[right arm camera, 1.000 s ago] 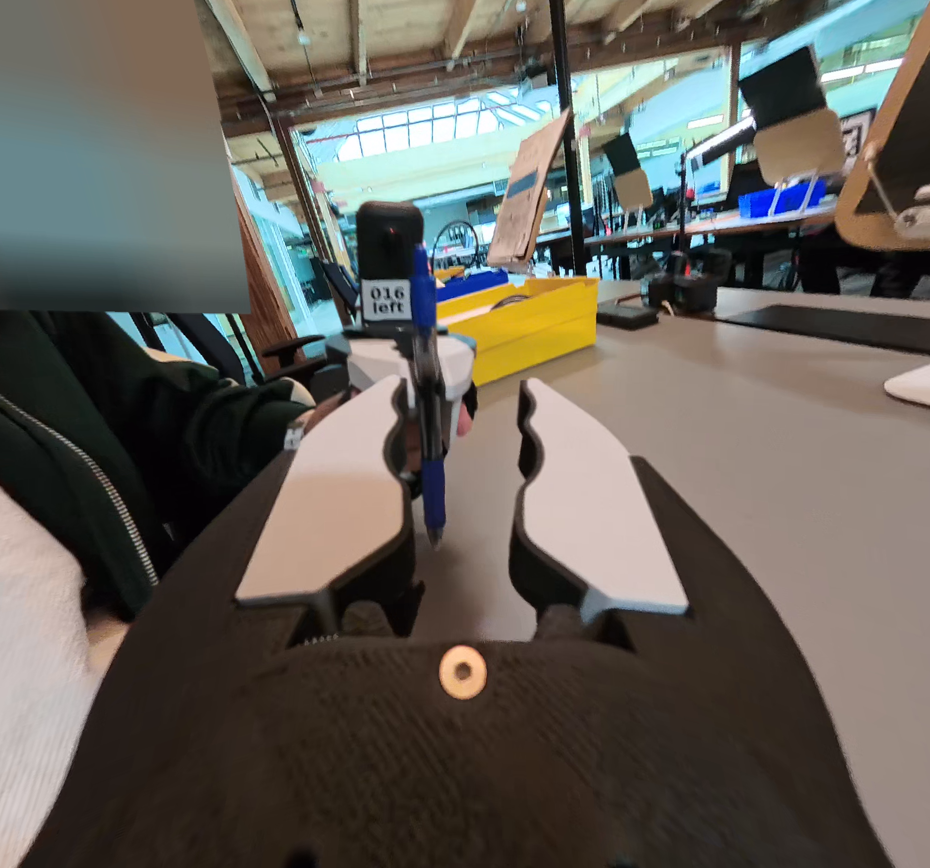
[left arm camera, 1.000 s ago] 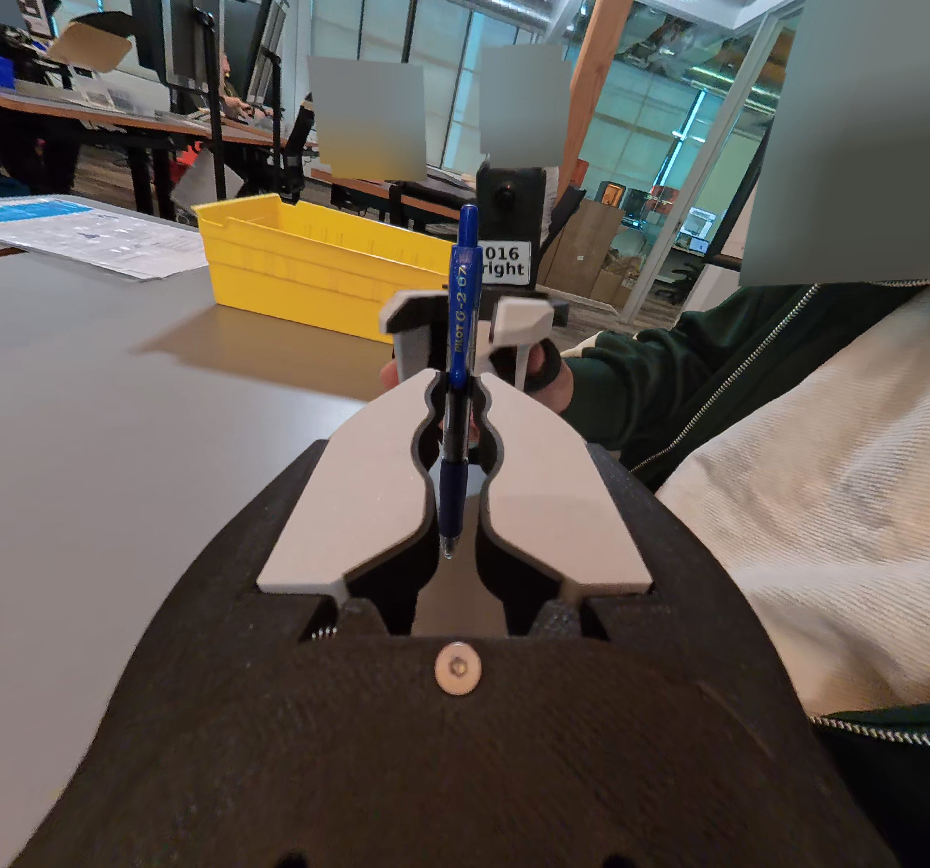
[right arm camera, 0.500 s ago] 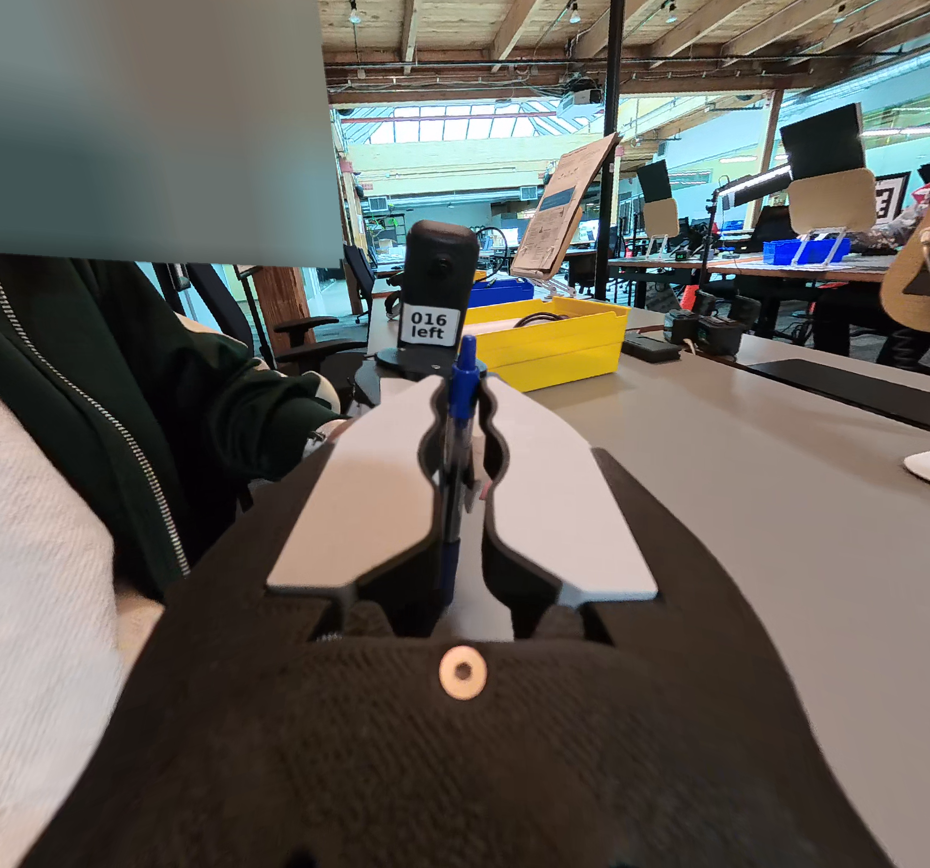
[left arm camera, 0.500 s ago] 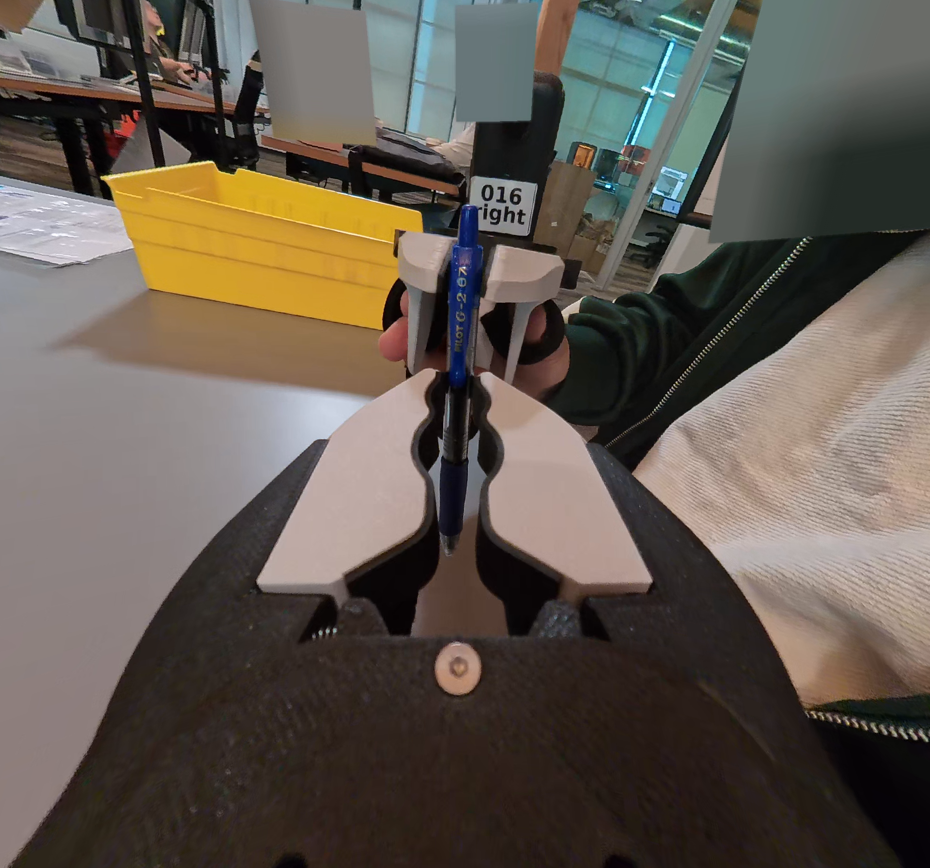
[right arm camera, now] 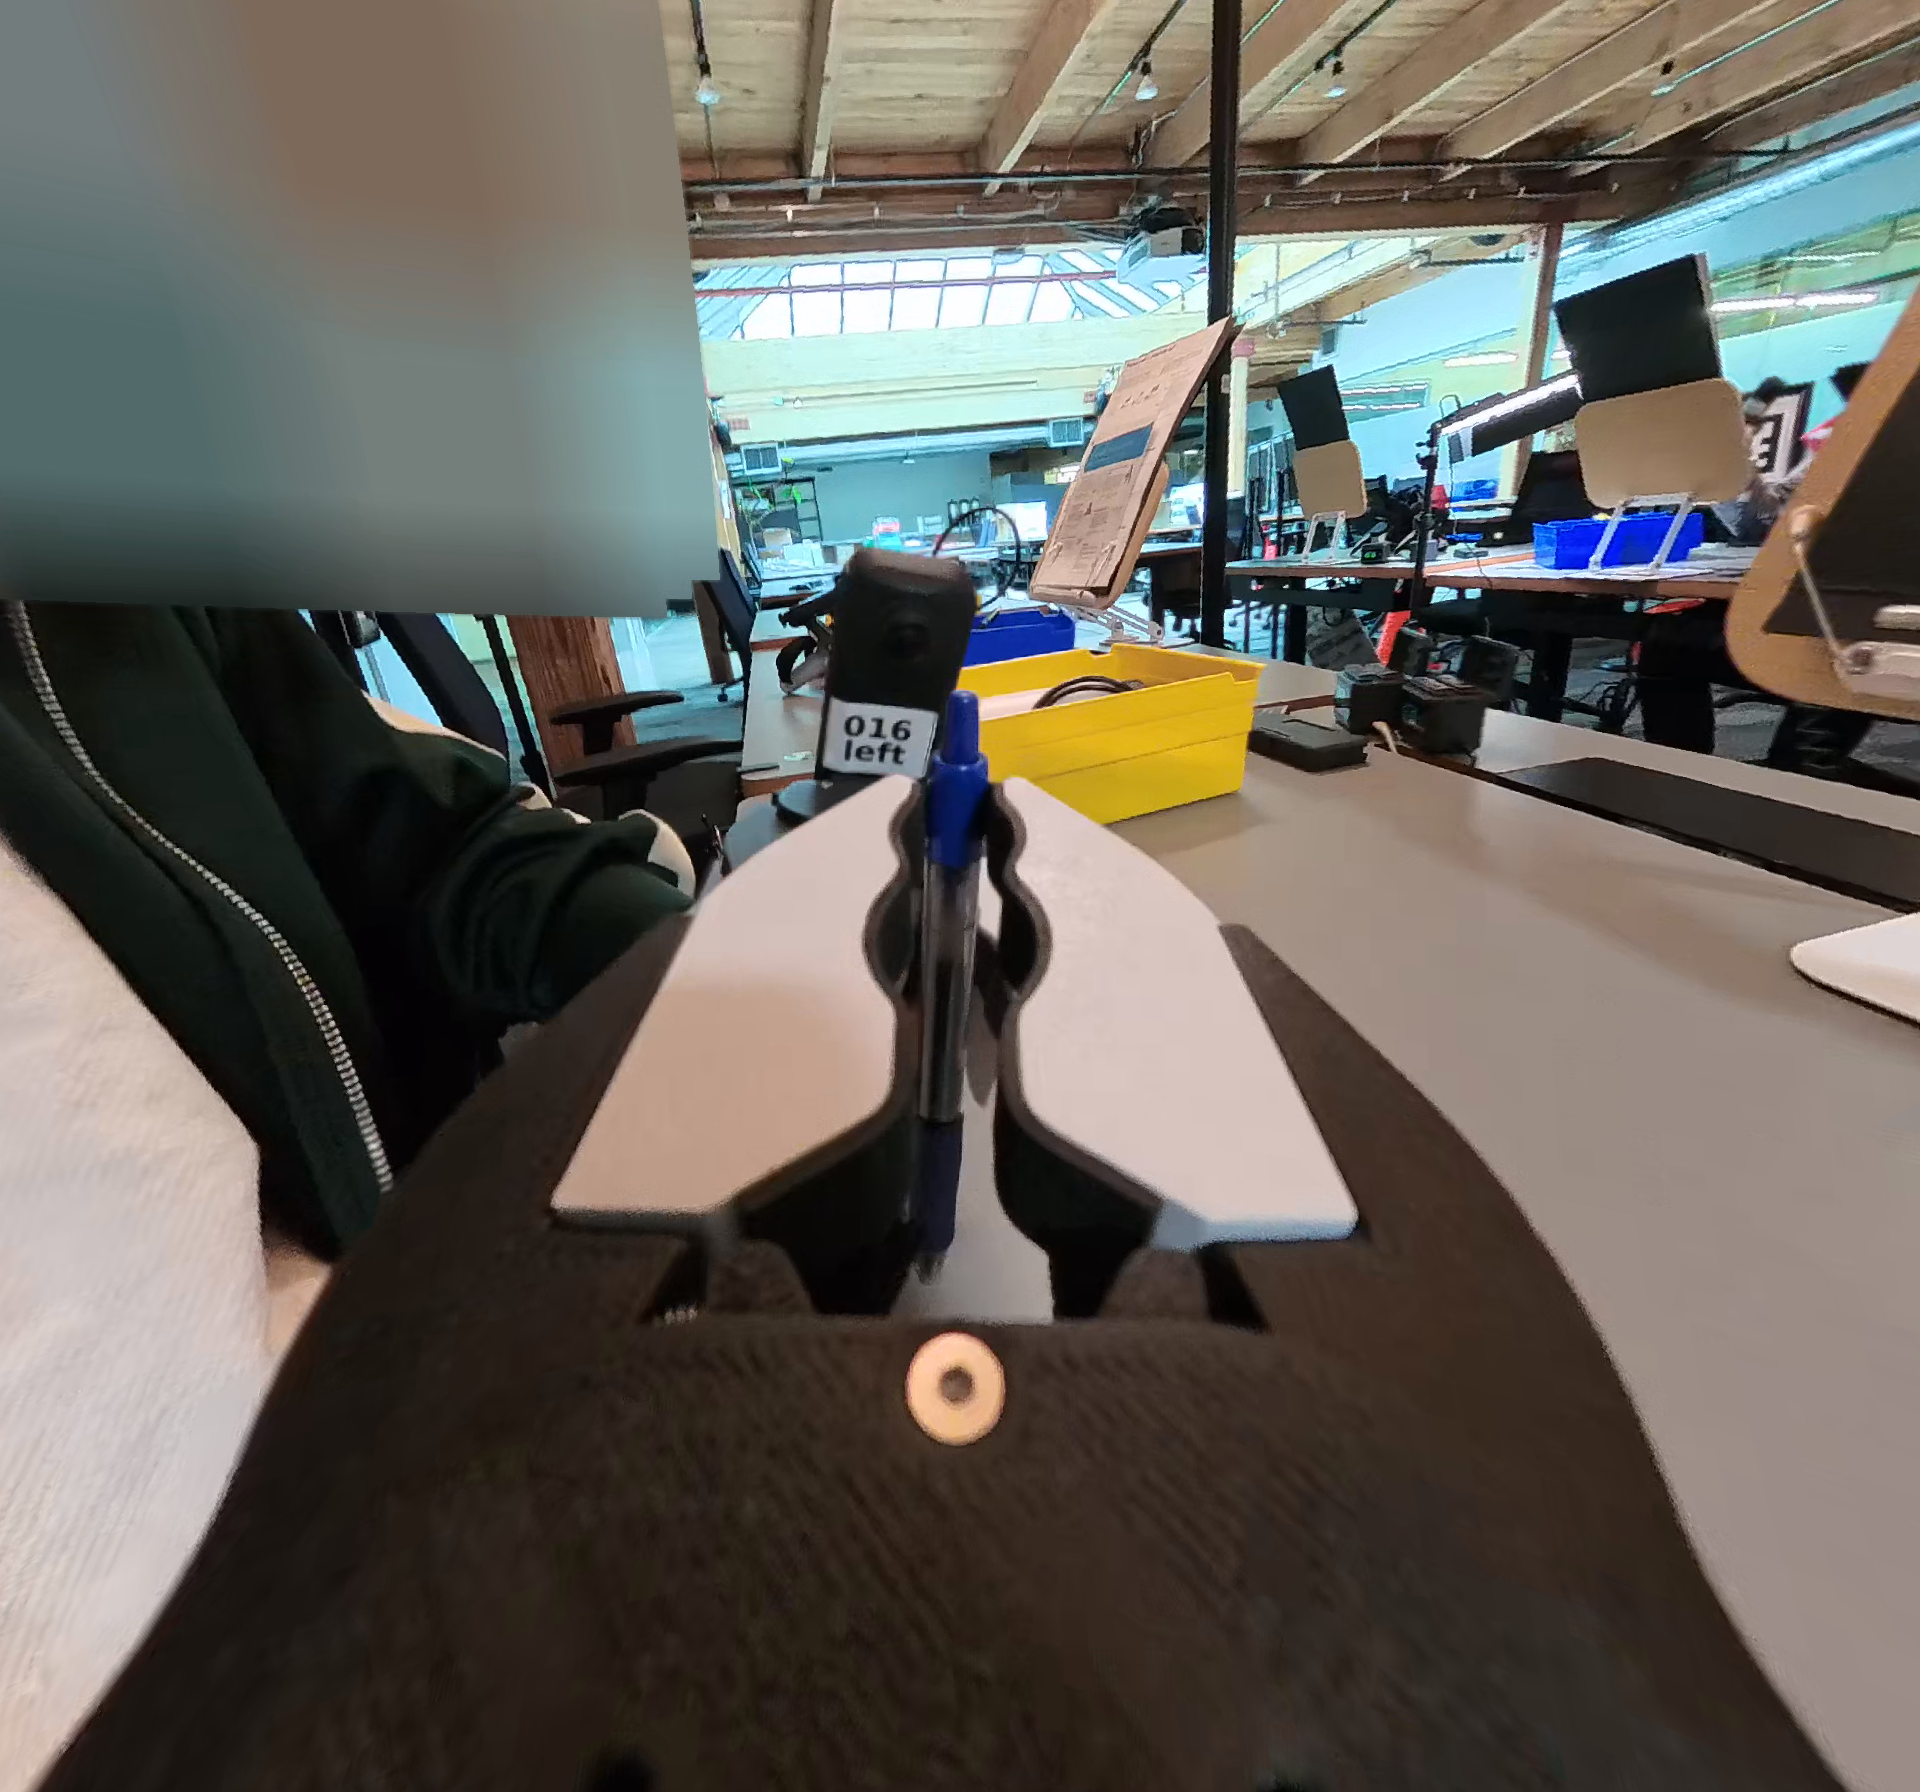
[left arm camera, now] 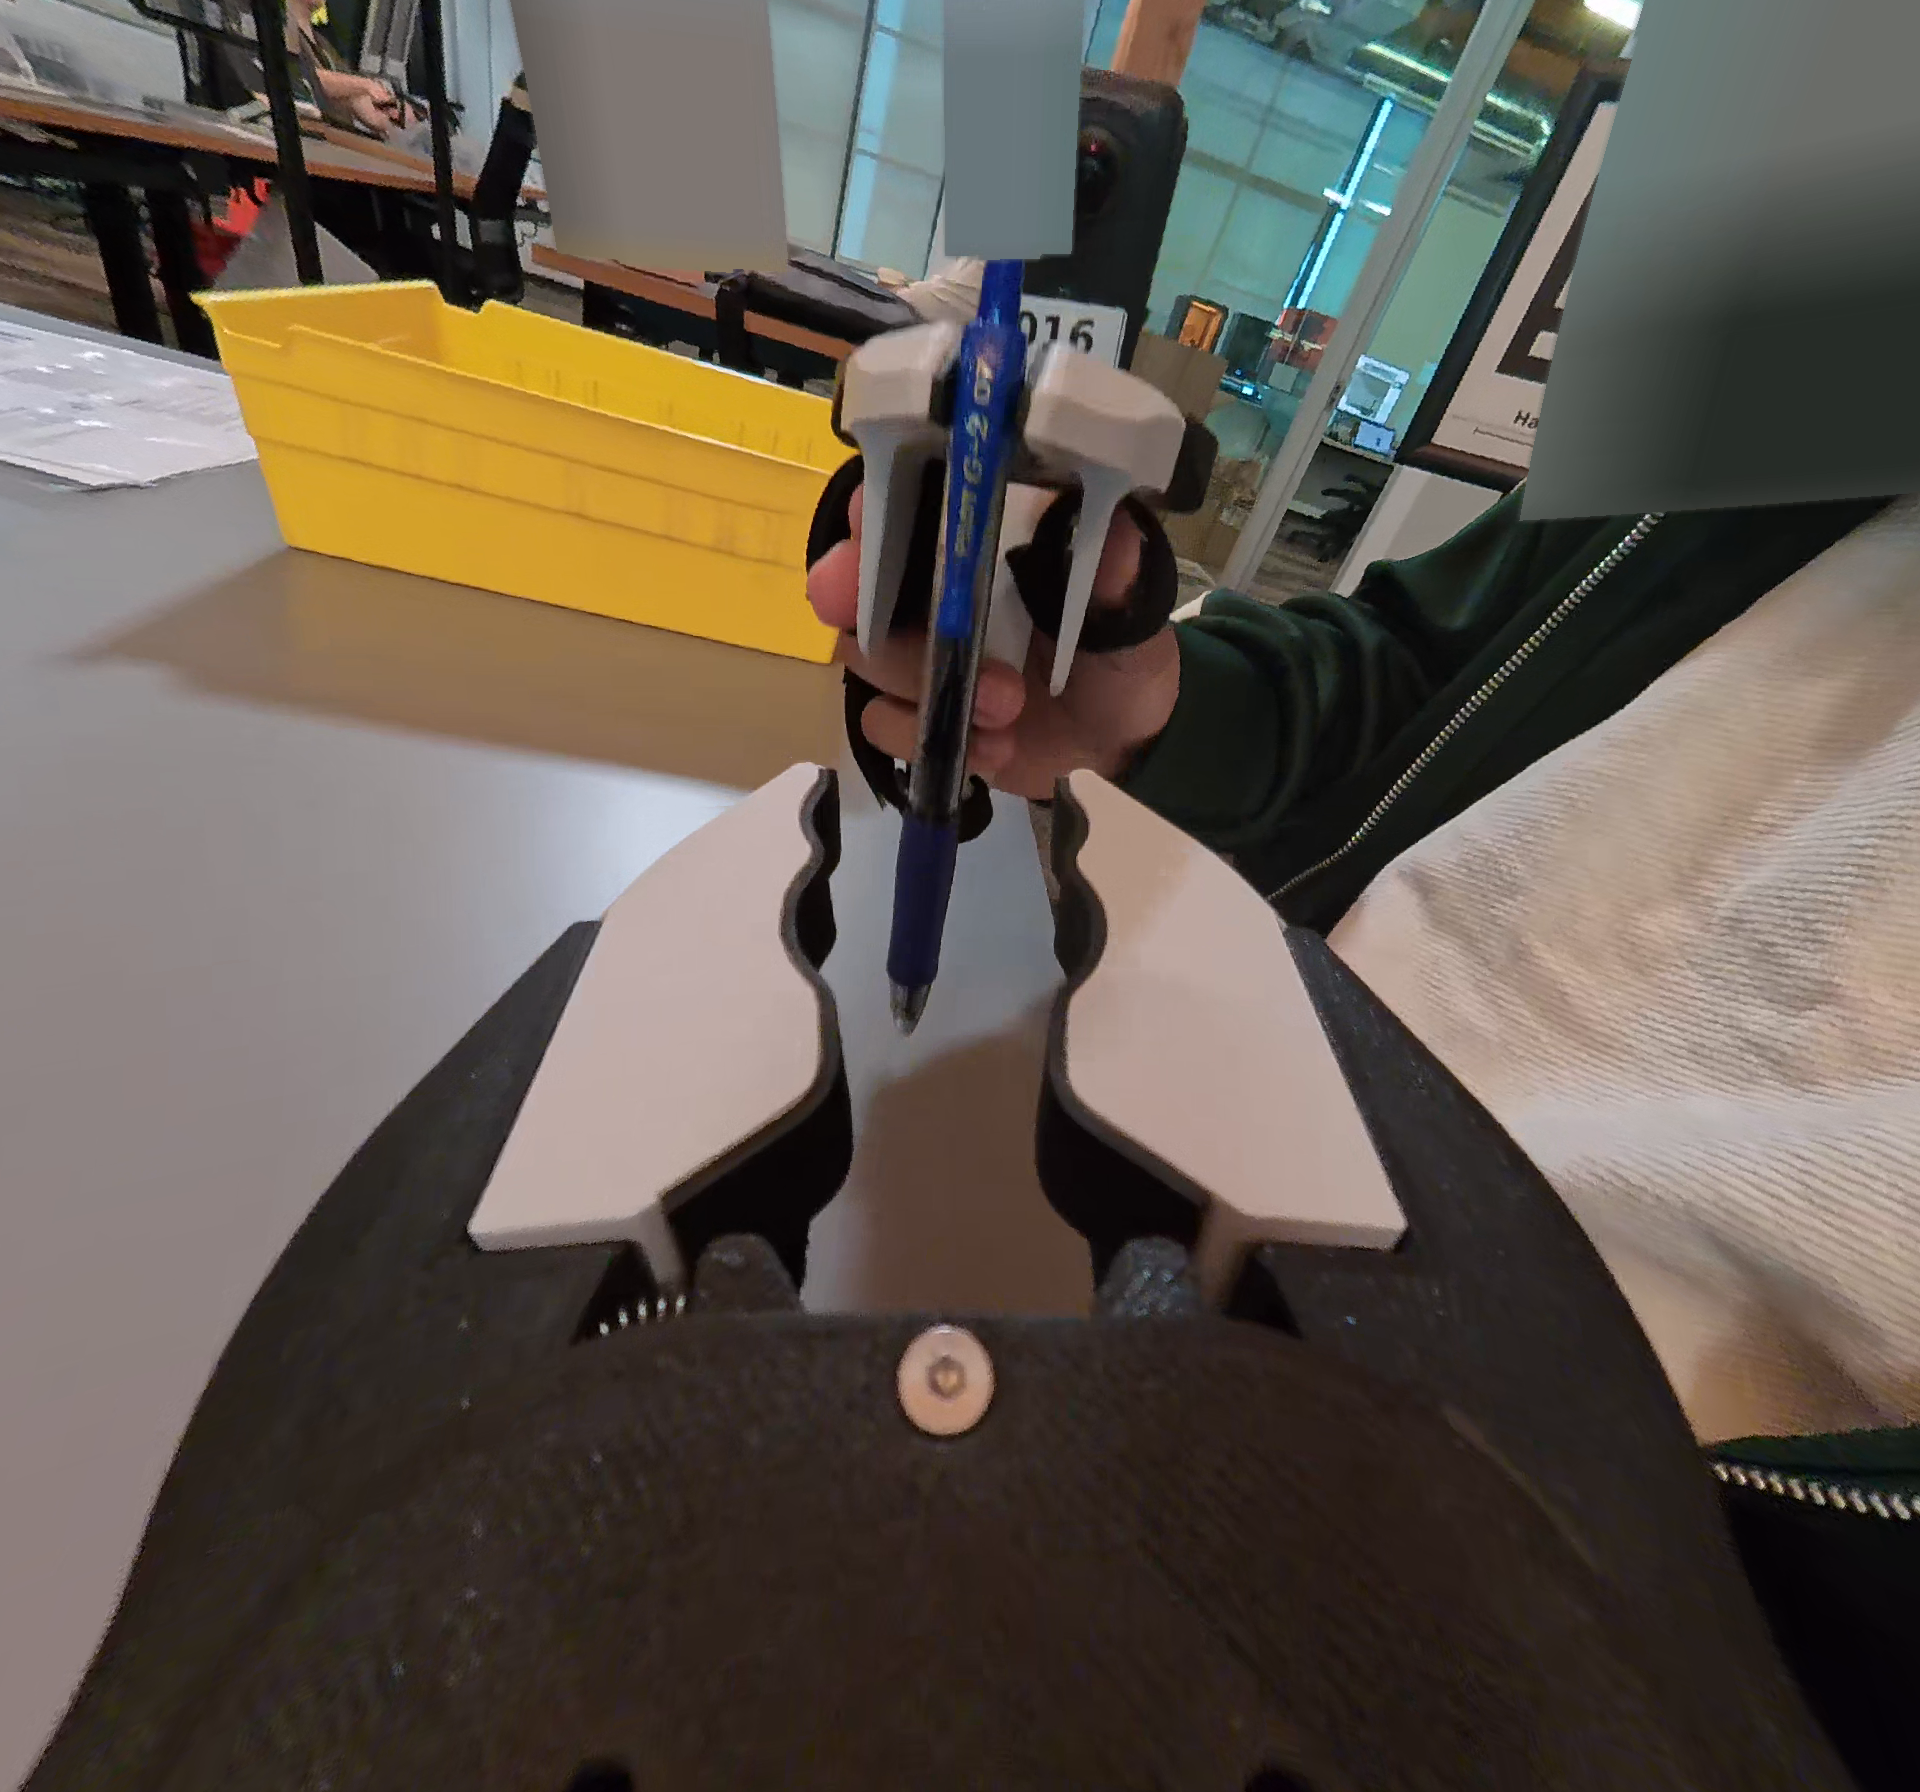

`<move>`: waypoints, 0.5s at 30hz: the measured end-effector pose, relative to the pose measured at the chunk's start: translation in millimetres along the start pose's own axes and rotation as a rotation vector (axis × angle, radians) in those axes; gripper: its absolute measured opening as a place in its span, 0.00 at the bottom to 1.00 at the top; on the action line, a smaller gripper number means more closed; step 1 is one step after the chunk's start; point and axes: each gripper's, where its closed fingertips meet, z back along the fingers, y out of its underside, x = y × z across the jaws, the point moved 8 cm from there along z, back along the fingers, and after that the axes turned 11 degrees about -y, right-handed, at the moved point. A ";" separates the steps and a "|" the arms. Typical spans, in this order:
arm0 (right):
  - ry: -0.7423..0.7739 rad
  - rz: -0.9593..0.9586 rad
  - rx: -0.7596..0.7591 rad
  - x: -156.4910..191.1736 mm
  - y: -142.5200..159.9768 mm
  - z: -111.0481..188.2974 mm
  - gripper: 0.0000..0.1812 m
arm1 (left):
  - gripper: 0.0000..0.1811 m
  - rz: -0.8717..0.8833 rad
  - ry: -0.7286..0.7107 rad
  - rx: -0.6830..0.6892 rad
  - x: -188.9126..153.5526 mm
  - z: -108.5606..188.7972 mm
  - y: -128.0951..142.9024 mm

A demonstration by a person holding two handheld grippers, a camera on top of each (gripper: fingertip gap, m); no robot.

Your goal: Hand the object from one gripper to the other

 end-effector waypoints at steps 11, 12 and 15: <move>-0.013 -0.042 -0.018 -0.9 1.0 0.3 0.06 | 0.17 0.002 0.012 0.062 -0.3 -6.0 9.0; -0.016 -0.042 -0.016 -0.2 1.3 -0.6 0.06 | 0.16 0.004 0.015 0.064 -0.5 -6.3 9.4; -0.023 -0.043 -0.011 1.6 2.4 -3.0 0.06 | 0.13 0.002 0.020 0.066 -1.3 -6.6 10.0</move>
